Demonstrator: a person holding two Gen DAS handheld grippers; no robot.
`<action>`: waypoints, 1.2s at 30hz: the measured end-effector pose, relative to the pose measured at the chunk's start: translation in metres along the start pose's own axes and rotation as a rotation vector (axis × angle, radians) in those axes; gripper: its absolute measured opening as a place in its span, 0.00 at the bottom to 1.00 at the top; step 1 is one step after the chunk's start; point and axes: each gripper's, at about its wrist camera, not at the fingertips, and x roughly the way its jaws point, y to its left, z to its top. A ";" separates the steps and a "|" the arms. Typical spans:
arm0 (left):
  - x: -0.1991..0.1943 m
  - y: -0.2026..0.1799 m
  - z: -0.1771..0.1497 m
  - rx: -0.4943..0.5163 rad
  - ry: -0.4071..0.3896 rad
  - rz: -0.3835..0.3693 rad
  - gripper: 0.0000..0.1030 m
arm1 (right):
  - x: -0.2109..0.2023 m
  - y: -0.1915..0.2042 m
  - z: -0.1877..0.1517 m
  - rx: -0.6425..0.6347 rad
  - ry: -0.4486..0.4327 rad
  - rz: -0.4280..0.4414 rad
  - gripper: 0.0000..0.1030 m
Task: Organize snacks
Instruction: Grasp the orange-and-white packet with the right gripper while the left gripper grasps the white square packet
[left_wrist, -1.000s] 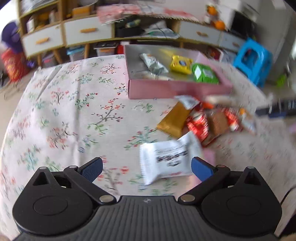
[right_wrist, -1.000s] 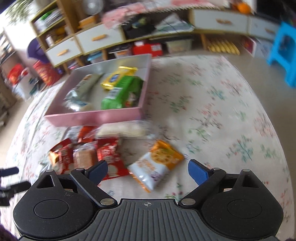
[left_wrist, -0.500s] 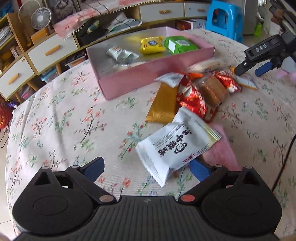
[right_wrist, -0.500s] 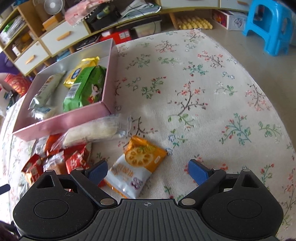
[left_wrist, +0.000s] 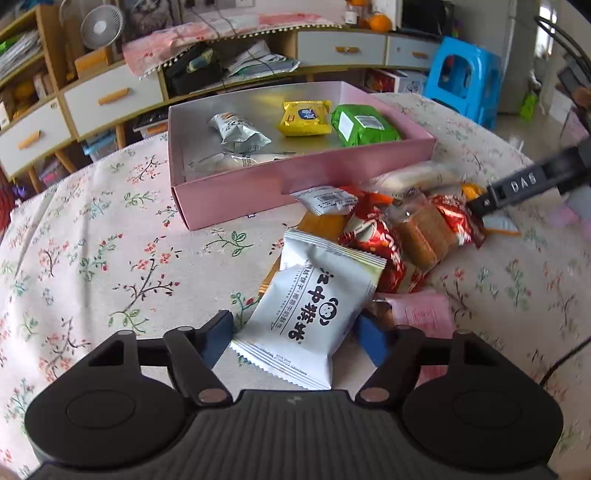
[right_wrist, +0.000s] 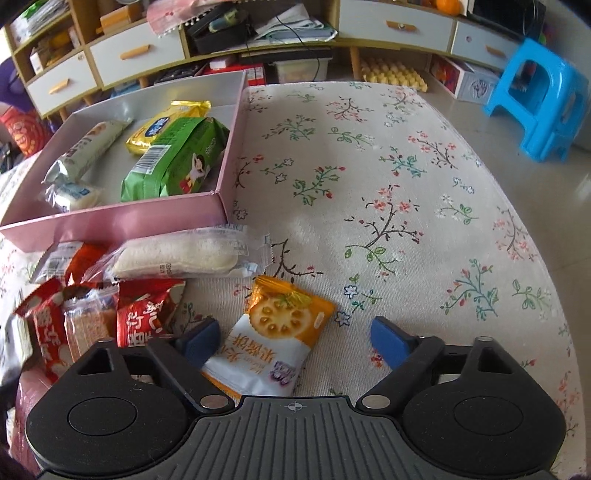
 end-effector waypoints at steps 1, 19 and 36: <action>0.000 -0.001 0.001 -0.008 0.002 0.003 0.66 | -0.002 0.000 0.000 -0.003 -0.001 0.004 0.70; -0.009 0.001 0.001 -0.044 0.103 0.056 0.62 | -0.018 -0.003 0.001 -0.015 0.030 0.141 0.39; -0.032 0.024 0.015 -0.287 0.060 0.041 0.42 | -0.048 -0.019 0.014 0.143 0.015 0.264 0.39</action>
